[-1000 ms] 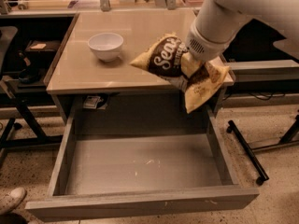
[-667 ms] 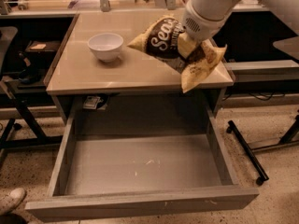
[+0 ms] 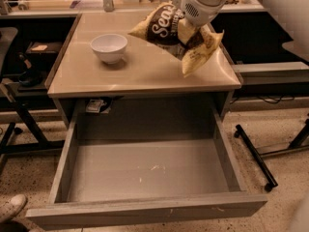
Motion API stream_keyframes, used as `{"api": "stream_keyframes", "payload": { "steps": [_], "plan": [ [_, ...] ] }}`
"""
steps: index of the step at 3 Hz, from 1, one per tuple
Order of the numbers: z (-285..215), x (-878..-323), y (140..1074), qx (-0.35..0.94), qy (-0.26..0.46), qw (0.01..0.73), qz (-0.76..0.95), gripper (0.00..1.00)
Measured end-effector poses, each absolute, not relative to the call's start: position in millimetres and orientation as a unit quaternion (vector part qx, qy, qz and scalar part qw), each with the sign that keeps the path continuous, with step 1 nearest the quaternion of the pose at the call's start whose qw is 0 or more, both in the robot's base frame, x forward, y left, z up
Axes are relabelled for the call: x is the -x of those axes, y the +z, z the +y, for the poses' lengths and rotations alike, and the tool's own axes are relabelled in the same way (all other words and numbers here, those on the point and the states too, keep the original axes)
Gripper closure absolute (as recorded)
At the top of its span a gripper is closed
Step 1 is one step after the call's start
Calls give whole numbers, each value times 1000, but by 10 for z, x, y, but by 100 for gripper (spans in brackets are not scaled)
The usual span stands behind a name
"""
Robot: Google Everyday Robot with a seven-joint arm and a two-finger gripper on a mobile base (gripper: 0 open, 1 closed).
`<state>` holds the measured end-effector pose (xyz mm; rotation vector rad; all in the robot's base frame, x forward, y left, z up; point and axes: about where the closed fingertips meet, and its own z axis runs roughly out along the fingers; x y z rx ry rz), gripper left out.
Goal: Pick brown chip bag from top drawer and place on counter
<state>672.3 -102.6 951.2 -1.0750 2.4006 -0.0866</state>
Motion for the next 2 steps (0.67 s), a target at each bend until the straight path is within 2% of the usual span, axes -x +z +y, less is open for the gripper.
{"api": "stream_keyframes", "payload": {
  "steps": [2],
  "plan": [
    [-1065,-7251,9057,387,-10,246,888,100]
  ]
}}
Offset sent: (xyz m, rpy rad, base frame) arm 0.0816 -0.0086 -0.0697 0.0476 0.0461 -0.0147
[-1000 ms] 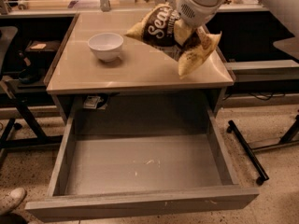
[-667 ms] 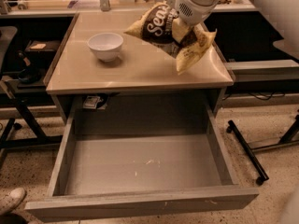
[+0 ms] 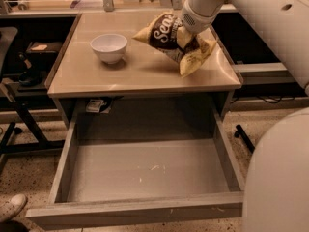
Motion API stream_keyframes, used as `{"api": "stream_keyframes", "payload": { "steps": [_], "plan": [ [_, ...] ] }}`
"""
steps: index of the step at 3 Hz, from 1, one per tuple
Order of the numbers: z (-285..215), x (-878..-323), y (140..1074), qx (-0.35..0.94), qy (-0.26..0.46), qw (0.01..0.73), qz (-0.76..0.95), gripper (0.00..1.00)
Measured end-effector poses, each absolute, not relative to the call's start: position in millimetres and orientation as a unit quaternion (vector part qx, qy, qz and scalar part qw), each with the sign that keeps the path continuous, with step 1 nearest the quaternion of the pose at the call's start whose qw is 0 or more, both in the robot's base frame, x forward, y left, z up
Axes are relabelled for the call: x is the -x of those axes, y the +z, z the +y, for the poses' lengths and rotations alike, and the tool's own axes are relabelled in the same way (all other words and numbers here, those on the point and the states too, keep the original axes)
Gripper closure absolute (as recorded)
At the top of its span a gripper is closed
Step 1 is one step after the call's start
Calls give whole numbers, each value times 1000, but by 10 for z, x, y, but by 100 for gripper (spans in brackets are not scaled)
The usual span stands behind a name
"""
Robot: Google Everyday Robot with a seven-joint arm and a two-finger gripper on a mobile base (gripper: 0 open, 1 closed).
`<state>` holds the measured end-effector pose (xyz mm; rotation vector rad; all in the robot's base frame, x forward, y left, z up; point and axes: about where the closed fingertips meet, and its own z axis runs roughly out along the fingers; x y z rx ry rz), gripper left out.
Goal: Pick brown chip bag from top drawer and place on counter
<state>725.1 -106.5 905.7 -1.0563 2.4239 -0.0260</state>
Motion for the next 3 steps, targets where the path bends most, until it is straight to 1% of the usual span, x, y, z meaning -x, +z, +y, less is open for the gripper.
{"api": "stream_keyframes", "payload": {
  "steps": [1,2,3],
  "plan": [
    [-1051,-7366,8851,393,-5,239,888,100],
    [-1049,-7370,8838,393,-5,238,888,82],
    [-1049,-7370,8838,393,-5,238,888,58]
  ]
}}
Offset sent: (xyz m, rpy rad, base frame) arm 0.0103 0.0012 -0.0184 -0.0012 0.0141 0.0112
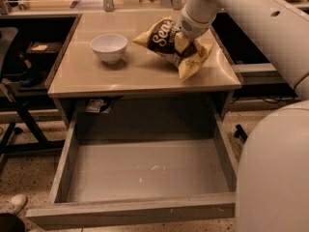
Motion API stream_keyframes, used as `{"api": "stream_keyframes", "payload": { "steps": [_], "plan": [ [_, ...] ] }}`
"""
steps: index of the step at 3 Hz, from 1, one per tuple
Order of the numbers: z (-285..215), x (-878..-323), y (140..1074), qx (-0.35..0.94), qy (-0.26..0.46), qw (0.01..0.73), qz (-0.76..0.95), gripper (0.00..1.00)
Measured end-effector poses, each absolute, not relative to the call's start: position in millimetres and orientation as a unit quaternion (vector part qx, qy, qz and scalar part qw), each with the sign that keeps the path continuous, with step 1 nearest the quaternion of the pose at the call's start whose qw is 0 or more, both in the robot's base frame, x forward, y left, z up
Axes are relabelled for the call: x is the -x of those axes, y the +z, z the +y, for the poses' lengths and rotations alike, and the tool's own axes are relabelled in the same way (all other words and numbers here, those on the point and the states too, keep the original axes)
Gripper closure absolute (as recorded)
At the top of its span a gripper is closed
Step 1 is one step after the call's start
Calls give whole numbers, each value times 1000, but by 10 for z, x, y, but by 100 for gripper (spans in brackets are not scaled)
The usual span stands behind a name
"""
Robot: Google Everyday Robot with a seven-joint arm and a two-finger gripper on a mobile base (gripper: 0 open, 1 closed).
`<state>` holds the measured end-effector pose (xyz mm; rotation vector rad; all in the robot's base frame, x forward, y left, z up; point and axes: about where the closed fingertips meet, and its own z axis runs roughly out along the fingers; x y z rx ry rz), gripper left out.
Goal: Pick brown chip bag from top drawer and place on counter
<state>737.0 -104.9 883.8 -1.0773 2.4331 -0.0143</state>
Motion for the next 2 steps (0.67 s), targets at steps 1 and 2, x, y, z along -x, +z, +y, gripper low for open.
{"api": "stream_keyframes", "payload": {
  "steps": [1,2],
  "plan": [
    [-1049,-7370,8838,393,-5,238,888,36],
    [-1049,-7370,8837,393,-5,238,888,13]
  ]
}}
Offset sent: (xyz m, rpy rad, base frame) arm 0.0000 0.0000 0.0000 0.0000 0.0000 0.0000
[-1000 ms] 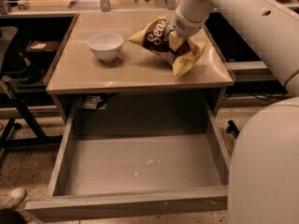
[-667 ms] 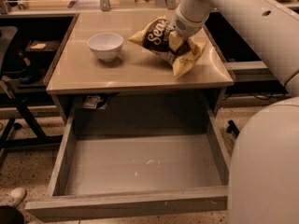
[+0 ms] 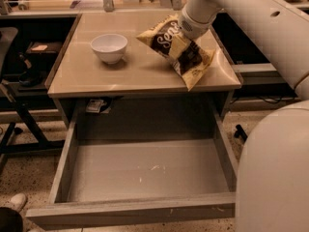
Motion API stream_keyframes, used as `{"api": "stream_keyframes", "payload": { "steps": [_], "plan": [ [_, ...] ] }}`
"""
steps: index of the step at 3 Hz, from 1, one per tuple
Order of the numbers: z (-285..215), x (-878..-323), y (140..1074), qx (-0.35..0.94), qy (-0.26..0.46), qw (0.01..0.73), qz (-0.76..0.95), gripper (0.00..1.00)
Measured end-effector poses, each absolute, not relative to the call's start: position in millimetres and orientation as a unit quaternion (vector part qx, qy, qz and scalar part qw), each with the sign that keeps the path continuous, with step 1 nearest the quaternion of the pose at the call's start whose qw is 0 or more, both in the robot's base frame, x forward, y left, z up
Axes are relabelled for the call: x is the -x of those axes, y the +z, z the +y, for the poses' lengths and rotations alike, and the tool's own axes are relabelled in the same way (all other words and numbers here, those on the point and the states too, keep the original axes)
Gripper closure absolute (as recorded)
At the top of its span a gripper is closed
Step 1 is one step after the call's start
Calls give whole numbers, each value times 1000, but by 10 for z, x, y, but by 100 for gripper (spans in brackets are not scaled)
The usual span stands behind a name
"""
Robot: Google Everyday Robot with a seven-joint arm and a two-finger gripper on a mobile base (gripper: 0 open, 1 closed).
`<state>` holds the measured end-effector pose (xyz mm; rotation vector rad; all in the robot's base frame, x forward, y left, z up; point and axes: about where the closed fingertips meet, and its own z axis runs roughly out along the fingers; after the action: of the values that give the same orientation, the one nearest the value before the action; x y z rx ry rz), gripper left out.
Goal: Pick brown chip bag from top drawer and place on counter
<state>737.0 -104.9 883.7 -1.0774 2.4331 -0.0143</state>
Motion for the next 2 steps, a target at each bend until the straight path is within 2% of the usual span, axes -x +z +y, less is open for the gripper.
{"api": "stream_keyframes", "payload": {
  "steps": [1,2],
  "plan": [
    [-1049,-7370,8837,393,-5,238,888,0],
    [-1051,-7376,8811,395,-1,234,888,0]
  ]
}}
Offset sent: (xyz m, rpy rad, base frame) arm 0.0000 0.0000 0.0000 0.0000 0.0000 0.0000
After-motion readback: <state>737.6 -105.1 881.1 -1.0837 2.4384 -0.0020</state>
